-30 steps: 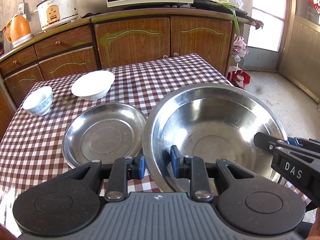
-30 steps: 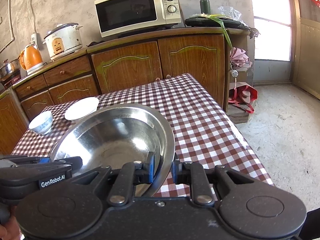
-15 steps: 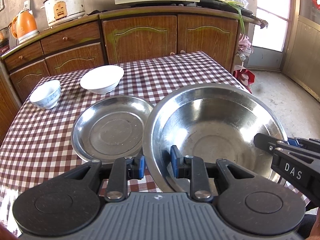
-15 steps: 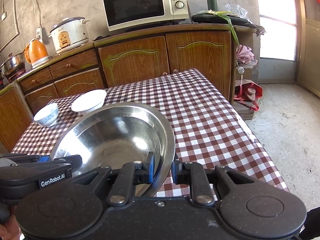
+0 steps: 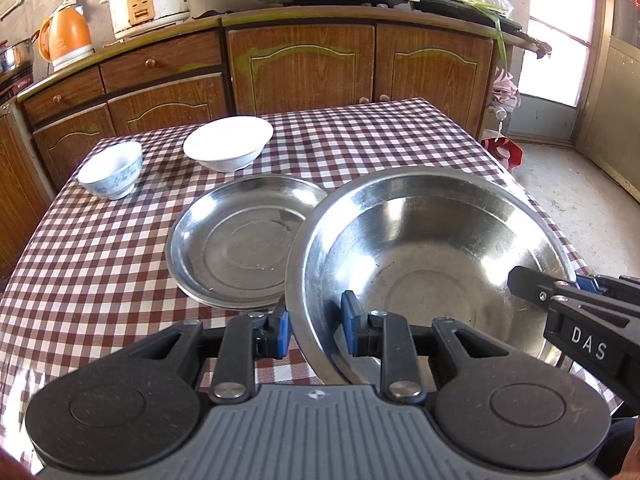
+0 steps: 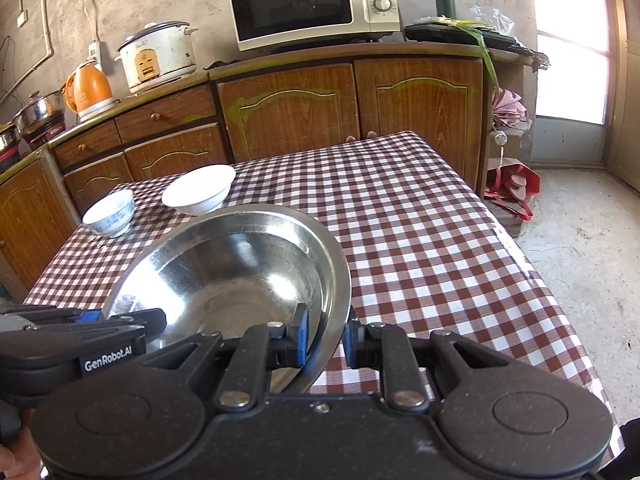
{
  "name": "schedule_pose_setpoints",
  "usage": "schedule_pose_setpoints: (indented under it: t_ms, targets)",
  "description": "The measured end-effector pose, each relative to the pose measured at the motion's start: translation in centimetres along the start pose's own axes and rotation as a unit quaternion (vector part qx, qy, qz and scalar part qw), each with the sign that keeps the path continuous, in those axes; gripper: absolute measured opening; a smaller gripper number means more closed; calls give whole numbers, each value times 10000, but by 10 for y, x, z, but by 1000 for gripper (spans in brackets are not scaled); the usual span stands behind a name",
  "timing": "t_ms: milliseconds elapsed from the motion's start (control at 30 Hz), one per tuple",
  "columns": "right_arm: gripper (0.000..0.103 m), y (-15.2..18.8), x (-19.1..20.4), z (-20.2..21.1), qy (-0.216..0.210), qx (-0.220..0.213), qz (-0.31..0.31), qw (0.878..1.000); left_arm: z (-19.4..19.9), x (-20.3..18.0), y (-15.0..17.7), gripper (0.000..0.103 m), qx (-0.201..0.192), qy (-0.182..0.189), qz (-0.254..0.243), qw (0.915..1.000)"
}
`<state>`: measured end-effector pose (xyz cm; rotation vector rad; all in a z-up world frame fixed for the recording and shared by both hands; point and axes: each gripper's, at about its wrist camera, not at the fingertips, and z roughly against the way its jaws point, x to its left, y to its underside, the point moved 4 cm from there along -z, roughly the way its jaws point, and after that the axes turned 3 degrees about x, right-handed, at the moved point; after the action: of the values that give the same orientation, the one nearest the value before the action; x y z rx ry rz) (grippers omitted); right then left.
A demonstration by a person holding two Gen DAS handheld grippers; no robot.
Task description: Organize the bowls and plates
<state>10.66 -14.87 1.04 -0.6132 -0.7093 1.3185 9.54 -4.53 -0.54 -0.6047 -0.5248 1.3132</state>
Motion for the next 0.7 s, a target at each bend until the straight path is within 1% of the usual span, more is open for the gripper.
schedule_pose_setpoints:
  t_ms: [467, 700]
  targets:
    - [23, 6, 23, -1, -132, 58, 174, 9997, 5, 21, 10, 26, 60, -66, 175, 9998]
    - [23, 9, 36, -3, -207, 107, 310, 9992, 10, 31, 15, 26, 18, -198, 216, 9996]
